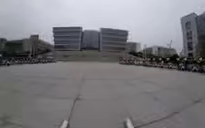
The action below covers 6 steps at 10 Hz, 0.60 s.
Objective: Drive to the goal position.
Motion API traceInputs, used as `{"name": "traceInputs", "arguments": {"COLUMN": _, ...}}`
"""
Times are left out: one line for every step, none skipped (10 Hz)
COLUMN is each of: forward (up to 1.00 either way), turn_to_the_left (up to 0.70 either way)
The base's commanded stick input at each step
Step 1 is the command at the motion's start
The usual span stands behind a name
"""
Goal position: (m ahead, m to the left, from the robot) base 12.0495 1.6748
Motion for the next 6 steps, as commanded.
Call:
{"name": "traceInputs", "arguments": {"forward": 1.0, "turn_to_the_left": -0.32}}
{"name": "traceInputs", "arguments": {"forward": 1.0, "turn_to_the_left": -0.33}}
{"name": "traceInputs", "arguments": {"forward": 1.0, "turn_to_the_left": 0.0}}
{"name": "traceInputs", "arguments": {"forward": 1.0, "turn_to_the_left": 0.0}}
{"name": "traceInputs", "arguments": {"forward": 1.0, "turn_to_the_left": 0.0}}
{"name": "traceInputs", "arguments": {"forward": 1.0, "turn_to_the_left": -0.35}}
